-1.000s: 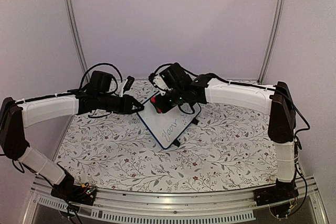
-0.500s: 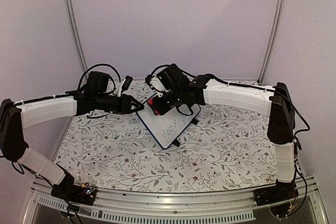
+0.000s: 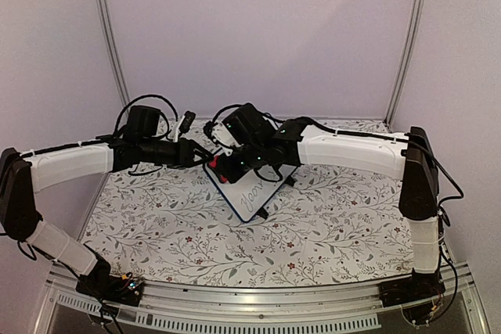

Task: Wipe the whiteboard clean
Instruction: Erase the whiteboard at the center of the board.

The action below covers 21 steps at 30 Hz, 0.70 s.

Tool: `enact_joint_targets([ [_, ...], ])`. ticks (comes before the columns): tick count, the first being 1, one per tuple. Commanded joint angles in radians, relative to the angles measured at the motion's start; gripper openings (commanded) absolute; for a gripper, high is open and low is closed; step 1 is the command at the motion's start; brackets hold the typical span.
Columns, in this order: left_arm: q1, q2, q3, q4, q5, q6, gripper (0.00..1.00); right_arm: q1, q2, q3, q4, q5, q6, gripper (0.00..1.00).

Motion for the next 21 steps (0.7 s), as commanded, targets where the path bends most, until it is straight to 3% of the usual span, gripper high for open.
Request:
enact_joint_targets([
  [1, 0.014, -0.029, -0.006, 0.061, 0.032, -0.005, 0.33, 0.01, 0.008, -0.032, -0.001, -0.008, -0.005, 0.03],
  [21, 0.021, -0.023, -0.007, 0.062, 0.028, -0.009, 0.33, 0.025, -0.134, -0.33, 0.051, -0.001, 0.048, 0.03],
])
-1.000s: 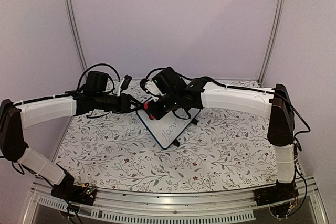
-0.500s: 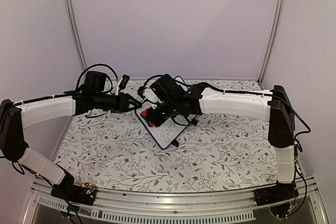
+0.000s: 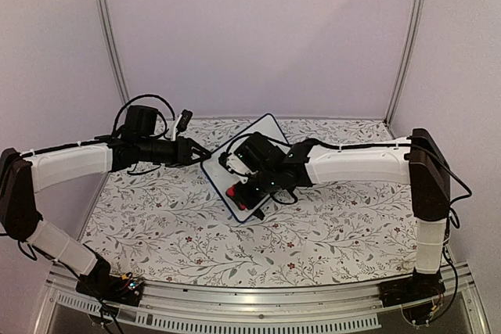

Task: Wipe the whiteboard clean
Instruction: Erase the whiteboard at the center of the board.

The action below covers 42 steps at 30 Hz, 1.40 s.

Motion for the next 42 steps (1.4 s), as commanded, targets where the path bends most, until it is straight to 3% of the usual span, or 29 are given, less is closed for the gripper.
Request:
enact_joint_targets([
  [1, 0.002, -0.023, 0.0, 0.041, 0.027, 0.0, 0.33, 0.012, -0.061, -0.062, 0.005, 0.004, 0.026, 0.03],
  [10, 0.001, -0.011, 0.0, 0.026, -0.001, 0.0, 0.32, 0.012, -0.079, -0.11, 0.013, 0.009, 0.037, 0.03],
  [24, -0.001, 0.028, 0.013, -0.01, -0.031, 0.006, 0.19, -0.019, -0.11, -0.014, -0.015, 0.043, -0.018, 0.03],
  [37, -0.001, 0.031, 0.019, -0.017, -0.038, 0.01, 0.0, -0.028, -0.115, -0.118, 0.04, -0.02, 0.001, 0.03],
  [42, -0.001, 0.026, 0.017, -0.016, -0.04, 0.014, 0.0, -0.035, -0.097, -0.119, 0.051, -0.032, -0.006, 0.03],
])
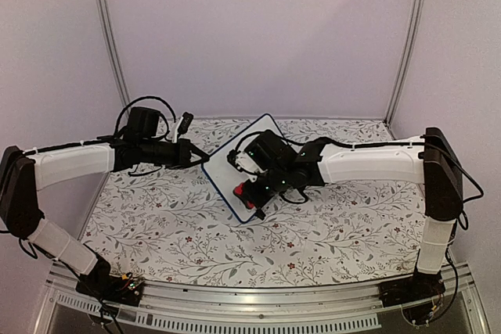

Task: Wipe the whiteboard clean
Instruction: Erase the whiteboard at the center of the board.

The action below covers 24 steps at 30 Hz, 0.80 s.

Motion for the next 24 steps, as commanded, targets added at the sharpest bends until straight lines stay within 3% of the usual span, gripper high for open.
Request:
enact_joint_targets([
  [1, -0.001, 0.002, 0.016, -0.003, -0.011, 0.003, 0.0, -0.012, -0.004, -0.009, 0.038, -0.031, -0.004, 0.03],
  [24, -0.001, -0.01, 0.019, -0.001, -0.006, 0.003, 0.0, -0.029, 0.03, -0.169, 0.072, -0.088, 0.006, 0.03],
])
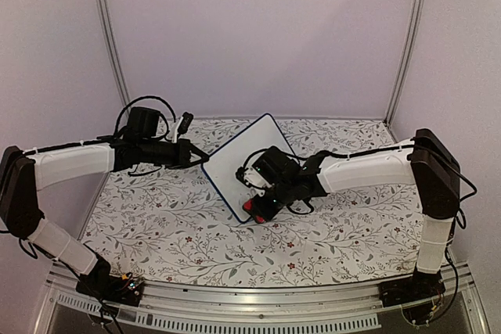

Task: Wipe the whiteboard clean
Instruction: Erase the whiteboard at the center of the board.

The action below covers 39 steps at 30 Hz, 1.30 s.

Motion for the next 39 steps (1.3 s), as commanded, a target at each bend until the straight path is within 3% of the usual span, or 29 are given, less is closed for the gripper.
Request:
enact_joint_targets([
  [1, -0.001, -0.009, 0.018, 0.002, -0.003, -0.009, 0.0, -0.003, 0.009, -0.022, -0.007, -0.021, 0.01, 0.03],
  [19, -0.001, -0.011, 0.018, 0.003, -0.004, -0.006, 0.0, -0.003, 0.098, 0.257, -0.083, -0.009, -0.033, 0.03],
  [39, 0.001, -0.017, 0.018, 0.002, -0.007, -0.007, 0.0, 0.038, 0.059, 0.062, -0.091, 0.028, -0.004, 0.03],
])
